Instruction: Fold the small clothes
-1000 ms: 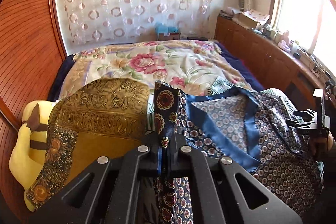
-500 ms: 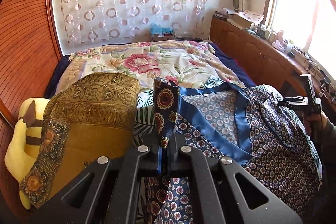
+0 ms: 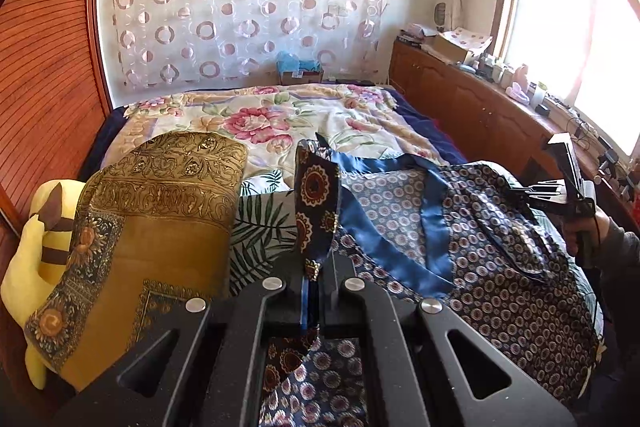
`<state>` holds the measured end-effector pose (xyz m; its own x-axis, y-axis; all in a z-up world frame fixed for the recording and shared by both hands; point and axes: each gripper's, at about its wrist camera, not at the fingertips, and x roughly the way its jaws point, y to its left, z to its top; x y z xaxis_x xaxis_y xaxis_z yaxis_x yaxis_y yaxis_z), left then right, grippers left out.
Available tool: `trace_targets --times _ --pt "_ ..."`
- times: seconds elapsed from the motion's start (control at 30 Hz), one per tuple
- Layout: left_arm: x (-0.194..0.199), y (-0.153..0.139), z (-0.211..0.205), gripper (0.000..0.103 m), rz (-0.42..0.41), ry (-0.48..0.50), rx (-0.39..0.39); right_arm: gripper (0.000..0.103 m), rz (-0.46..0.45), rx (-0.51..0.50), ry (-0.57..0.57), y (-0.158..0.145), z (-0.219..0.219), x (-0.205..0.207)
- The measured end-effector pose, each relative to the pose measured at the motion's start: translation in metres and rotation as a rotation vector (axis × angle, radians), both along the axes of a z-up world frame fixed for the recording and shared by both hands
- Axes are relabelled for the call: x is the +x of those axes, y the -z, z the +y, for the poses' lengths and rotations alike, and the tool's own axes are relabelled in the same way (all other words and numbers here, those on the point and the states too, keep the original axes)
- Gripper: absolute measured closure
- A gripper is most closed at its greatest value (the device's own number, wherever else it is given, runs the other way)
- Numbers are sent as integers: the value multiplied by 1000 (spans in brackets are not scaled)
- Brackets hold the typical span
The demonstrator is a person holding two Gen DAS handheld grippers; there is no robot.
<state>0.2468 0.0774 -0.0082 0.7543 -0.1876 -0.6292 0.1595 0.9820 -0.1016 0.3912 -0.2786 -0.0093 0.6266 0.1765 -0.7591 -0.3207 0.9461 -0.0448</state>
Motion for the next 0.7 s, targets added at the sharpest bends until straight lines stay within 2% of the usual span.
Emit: trace_targets --times 0.23,0.37,0.53,0.7 --pt "-40 -19 8 99 -68 -2 -16 101 -174 91 17 -42 -4 -62" --pt "-67 -17 15 99 -104 -18 -22 101 -252 127 15 -58 -7 -109" --pt "-93 8 26 99 -77 -29 -56 101 -287 157 15 -47 -12 -165" --pt "-115 30 31 99 -66 -43 -45 101 -279 158 15 -27 -17 -203"
